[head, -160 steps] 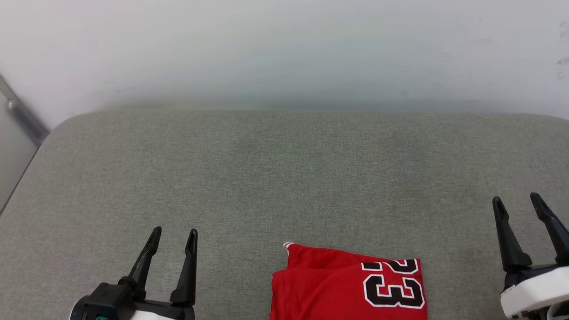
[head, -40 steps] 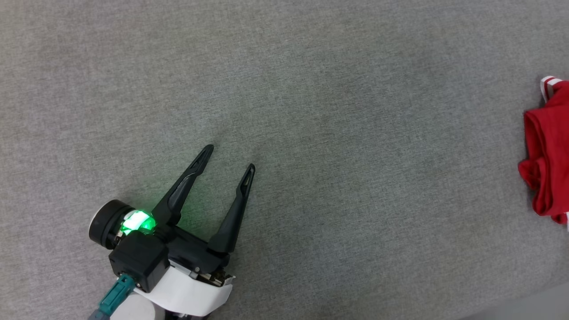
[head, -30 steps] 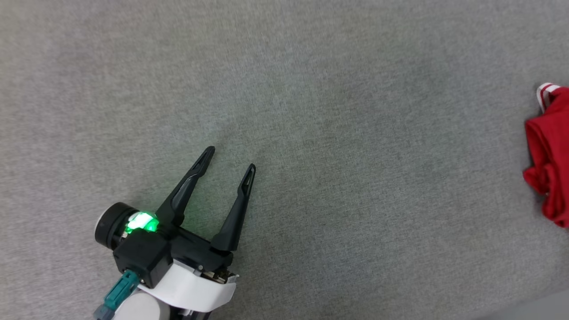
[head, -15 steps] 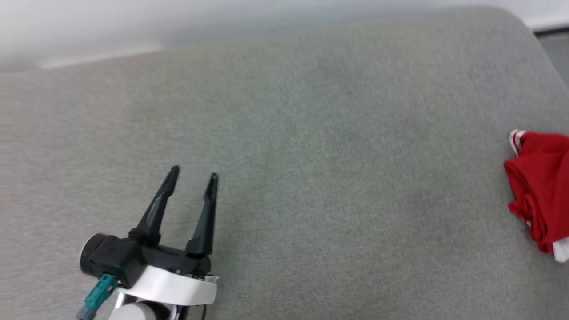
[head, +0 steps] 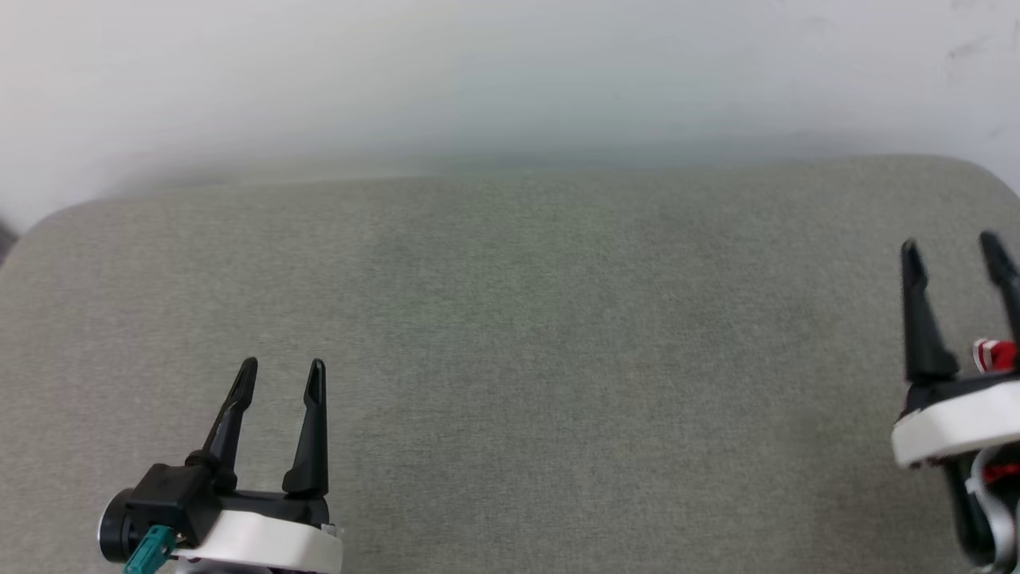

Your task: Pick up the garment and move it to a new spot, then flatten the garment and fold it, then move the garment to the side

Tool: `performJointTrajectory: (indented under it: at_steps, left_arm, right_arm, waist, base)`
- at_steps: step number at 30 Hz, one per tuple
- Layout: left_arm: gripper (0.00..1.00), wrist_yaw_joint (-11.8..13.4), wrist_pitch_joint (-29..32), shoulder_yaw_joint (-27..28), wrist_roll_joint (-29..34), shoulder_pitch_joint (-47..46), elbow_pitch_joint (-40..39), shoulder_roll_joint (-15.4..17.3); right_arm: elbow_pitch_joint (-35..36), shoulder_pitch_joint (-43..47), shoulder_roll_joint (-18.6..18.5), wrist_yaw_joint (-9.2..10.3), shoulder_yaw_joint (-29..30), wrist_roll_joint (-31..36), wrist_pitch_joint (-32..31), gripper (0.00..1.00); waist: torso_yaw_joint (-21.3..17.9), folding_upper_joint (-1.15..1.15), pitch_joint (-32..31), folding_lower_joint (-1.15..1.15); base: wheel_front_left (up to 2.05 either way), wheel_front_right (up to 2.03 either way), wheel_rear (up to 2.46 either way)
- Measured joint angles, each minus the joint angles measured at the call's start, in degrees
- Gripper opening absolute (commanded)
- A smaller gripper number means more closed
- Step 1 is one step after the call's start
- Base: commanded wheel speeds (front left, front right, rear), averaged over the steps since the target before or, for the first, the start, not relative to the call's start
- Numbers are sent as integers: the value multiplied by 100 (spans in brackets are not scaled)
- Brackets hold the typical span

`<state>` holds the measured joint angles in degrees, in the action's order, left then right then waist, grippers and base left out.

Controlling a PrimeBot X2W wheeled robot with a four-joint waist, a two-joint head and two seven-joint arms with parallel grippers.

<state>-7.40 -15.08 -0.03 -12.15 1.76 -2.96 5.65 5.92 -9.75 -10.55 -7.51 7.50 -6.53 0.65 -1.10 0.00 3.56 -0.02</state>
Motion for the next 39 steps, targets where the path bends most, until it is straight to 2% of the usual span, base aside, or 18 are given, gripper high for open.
performJointTrajectory:
  at_steps: [5,15,32,39]
  left_arm:
    - [100,-1,1,30,10,69,244,-56]
    - [100,-1,1,59,90,164,600,-100]
    - [100,-1,1,-92,3,257,519,-70]
    - [100,-1,1,77,65,272,487,-126]
  right_arm:
    - [-51,534,389,0,-121,-134,309,100]
    - [-454,1213,701,0,-243,-159,824,100]
    - [-809,1227,753,0,-369,-163,1091,100]
    - [-825,1229,754,0,-400,-211,1117,100]
  waist:
    - [199,0,-211,0]
    - [312,0,-376,0]
    - [244,0,-397,2]
    - [245,0,-398,2]
  base:
    - [0,0,0]
    - [0,0,0]
    - [0,0,0]
    - [0,0,0]
